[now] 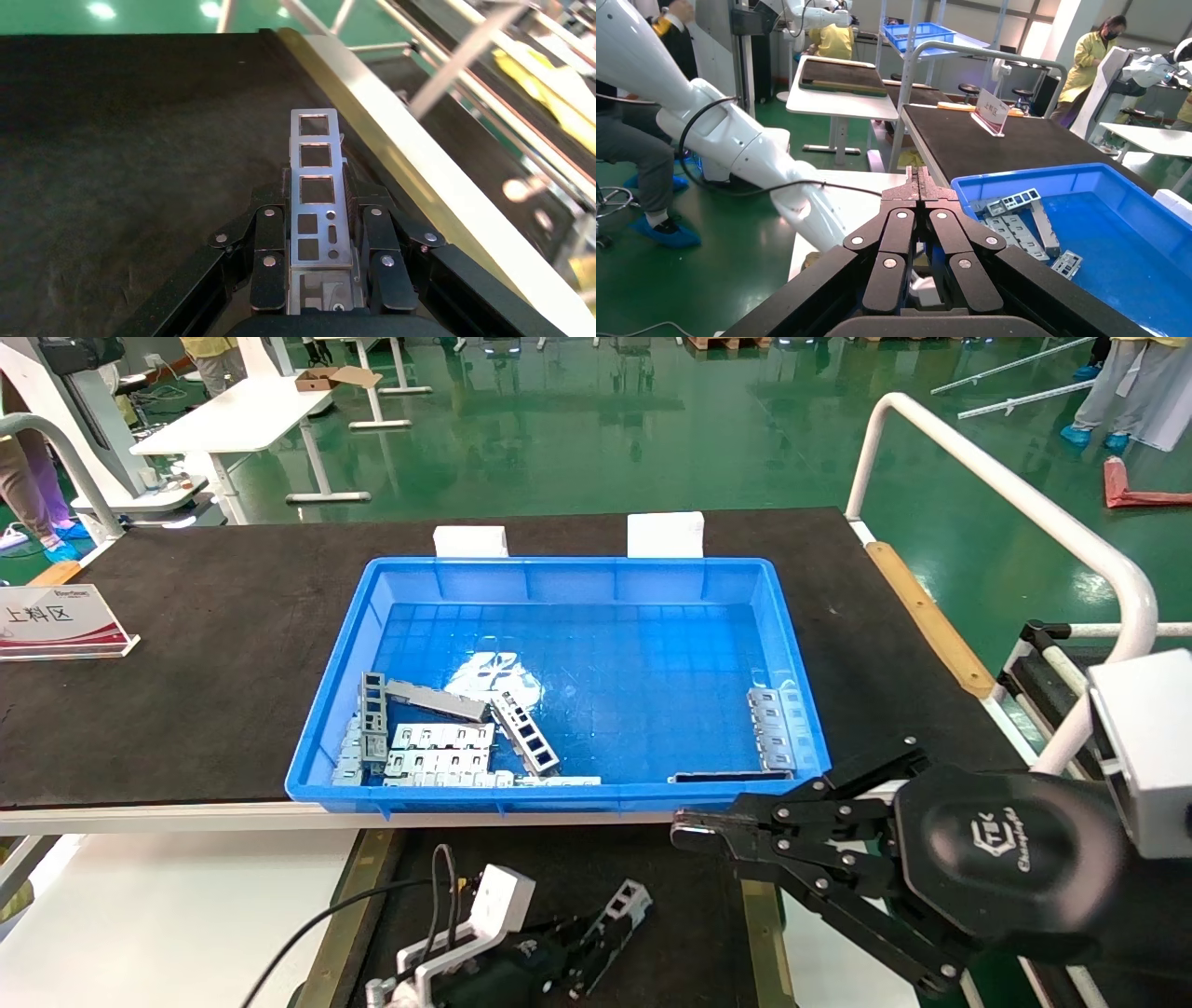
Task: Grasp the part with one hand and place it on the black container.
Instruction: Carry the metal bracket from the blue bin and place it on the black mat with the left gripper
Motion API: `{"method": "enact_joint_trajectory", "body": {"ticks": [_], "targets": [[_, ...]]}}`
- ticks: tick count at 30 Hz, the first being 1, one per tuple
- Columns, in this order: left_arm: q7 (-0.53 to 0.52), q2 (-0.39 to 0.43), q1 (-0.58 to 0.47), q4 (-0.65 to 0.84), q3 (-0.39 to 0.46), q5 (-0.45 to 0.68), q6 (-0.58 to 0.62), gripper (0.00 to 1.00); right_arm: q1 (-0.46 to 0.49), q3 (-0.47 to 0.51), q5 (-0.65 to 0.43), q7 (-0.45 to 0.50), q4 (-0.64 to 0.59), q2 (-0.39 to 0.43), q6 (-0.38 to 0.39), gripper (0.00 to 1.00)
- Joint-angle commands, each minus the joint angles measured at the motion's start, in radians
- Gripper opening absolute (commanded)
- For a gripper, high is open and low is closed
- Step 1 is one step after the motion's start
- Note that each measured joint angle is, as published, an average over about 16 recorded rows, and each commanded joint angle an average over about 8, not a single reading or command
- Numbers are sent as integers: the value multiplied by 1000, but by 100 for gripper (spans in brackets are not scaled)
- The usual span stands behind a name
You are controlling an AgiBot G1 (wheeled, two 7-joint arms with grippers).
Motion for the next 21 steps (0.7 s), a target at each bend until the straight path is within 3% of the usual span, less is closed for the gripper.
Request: {"method": "enact_joint_trajectory", "body": {"ticks": [1,12,21], "targets": [[-10,23,15,-17,-7,-7,-74,0,0,0,0,0,0,0,0,0],[-17,122,70,-40,-78,-43,-327,0,0,0,0,0,0,0,0,0],[-3,196,96,-26,-155,-52,-430,0,0,-1,0,0,0,0,0,0]]}}
